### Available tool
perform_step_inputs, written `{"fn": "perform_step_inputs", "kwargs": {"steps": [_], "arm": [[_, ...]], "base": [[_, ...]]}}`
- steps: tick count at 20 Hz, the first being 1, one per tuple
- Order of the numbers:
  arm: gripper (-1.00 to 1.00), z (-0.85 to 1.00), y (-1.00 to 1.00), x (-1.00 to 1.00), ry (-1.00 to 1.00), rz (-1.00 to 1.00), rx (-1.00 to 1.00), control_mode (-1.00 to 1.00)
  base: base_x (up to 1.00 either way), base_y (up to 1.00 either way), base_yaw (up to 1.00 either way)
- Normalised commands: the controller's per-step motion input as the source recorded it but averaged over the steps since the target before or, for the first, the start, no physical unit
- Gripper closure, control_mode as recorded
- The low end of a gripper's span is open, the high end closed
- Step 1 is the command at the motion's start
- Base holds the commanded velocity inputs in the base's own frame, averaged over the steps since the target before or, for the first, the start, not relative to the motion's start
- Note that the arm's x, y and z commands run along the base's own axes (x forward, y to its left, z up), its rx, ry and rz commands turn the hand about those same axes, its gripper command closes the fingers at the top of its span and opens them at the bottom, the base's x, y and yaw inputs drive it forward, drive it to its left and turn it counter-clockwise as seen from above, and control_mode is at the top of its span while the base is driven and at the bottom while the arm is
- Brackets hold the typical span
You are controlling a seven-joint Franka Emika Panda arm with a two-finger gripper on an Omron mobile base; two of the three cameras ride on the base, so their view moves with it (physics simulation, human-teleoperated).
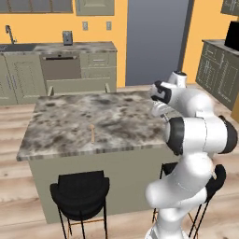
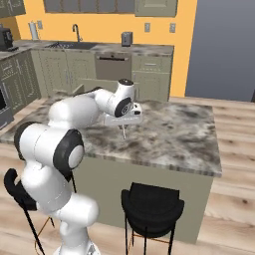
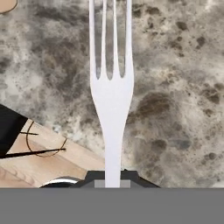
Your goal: Pick up the metallic utensils from the counter and place them in the open drawer. Make sure not to pick up any wooden utensils.
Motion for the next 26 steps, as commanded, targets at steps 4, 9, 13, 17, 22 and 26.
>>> {"fn": "perform_step_inputs", "kwargs": {"steps": [4,9,13,17,22,26], "arm": [[1.0,0.73,0.05,-0.55,0.0,0.0,0.0,-1.0],[1.0,0.13,0.03,-0.13,0.0,0.0,0.0,1.0],[1.0,0.0,0.0,0.0,0.0,0.0,0.0,1.0],[1.0,0.0,0.0,0.0,0.0,0.0,0.0,1.0],[1.0,0.0,0.0,0.0,0.0,0.0,0.0,1.0],[1.0,0.0,0.0,0.0,0.0,0.0,0.0,1.0]], "base": [[0.0,0.0,0.0],[-0.64,0.35,0.0],[-0.8,0.85,0.0],[-0.55,1.0,0.0],[-0.2,1.0,-0.01],[0.14,1.0,-0.09]]}}
